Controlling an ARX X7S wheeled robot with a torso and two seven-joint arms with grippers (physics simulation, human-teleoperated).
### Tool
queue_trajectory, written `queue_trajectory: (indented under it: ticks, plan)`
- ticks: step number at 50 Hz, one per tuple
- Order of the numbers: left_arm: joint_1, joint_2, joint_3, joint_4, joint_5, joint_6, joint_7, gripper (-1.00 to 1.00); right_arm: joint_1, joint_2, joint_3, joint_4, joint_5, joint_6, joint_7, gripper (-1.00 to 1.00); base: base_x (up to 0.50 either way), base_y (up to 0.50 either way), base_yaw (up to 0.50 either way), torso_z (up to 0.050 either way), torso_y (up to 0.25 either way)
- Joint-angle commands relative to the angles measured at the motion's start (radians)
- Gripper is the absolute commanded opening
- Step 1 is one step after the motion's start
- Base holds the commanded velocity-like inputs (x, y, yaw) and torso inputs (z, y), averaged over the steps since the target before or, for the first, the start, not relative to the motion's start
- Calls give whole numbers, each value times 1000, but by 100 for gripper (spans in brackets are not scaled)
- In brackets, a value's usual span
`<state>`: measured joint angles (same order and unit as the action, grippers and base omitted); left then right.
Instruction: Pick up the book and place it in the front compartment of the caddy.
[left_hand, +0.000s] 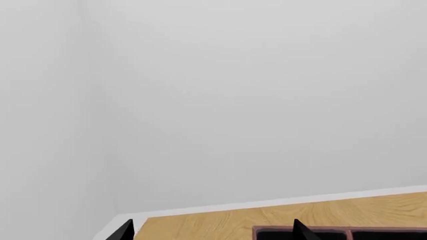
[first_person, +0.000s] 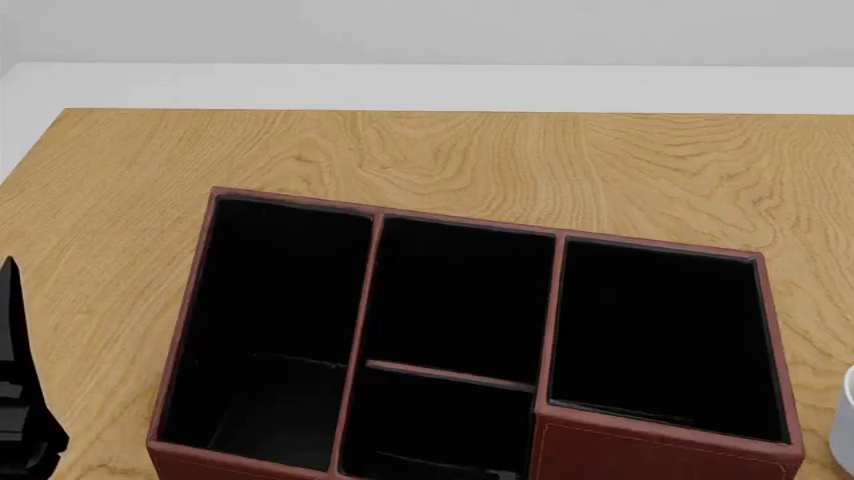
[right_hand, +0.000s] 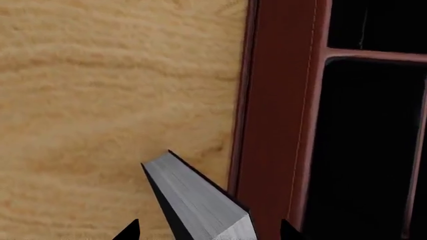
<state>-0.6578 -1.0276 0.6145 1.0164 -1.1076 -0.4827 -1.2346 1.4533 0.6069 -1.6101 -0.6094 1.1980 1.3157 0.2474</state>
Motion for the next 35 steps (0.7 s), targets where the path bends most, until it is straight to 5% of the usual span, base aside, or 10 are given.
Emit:
queue_trajectory:
  ticks: [1, 29, 30, 35]
  plan:
    - [-15, 1, 7, 1, -10, -4, -6, 100, 2, 14, -42, 26, -63, -25, -43, 100, 0, 0, 0, 0, 0]
    - [5, -20, 9, -6, 7, 34, -3, 100, -10, 7, -120, 104, -178, -103, -128, 100, 0, 0, 0, 0, 0]
    - [6, -21, 10, -6, 8, 34, -3, 100, -8, 7, -117, 99, -166, -102, -137, -100, 0, 0, 0, 0, 0]
    - [13, -25, 11, -7, 14, 41, -1, 100, 1, -3, -101, 73, -143, -84, -113, -100, 0, 0, 0, 0, 0]
